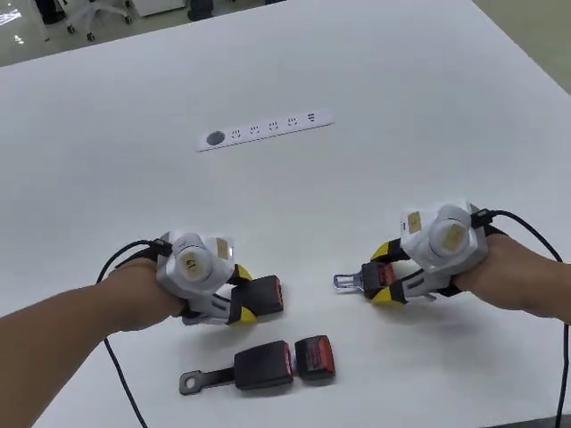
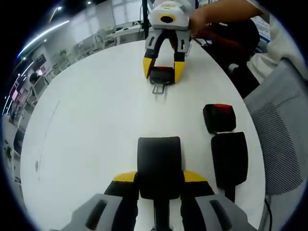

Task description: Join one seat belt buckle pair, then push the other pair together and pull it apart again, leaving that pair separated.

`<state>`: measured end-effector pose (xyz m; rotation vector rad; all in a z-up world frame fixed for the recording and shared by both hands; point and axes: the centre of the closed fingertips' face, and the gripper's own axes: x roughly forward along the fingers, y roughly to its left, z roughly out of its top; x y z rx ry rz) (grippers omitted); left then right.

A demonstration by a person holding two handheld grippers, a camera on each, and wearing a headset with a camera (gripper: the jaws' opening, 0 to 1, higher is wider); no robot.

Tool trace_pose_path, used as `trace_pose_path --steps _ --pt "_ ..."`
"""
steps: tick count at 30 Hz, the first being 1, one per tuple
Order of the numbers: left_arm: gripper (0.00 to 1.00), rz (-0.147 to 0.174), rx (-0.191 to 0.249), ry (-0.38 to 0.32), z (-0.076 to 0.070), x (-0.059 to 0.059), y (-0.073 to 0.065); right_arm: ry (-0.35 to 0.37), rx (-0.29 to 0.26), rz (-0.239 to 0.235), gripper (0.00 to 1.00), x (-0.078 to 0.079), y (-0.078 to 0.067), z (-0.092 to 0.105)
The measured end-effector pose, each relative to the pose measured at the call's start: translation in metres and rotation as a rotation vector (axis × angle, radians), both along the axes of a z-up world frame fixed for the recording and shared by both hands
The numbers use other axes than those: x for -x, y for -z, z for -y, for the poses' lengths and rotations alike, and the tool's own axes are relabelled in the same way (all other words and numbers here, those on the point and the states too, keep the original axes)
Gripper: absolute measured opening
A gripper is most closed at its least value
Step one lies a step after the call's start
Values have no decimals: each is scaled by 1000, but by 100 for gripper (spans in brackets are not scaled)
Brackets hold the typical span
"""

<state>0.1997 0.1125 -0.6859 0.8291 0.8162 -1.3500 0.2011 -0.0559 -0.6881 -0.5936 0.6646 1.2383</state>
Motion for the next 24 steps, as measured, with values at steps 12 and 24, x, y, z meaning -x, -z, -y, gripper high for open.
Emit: trace_pose_path --steps 12,24 --pt "34 73 -58 30 0 -1 0 -23 148 104 38 0 -1 -3" --pt "57 177 55 -158 -3 -7 -34 273 -82 144 58 16 -51 -3"
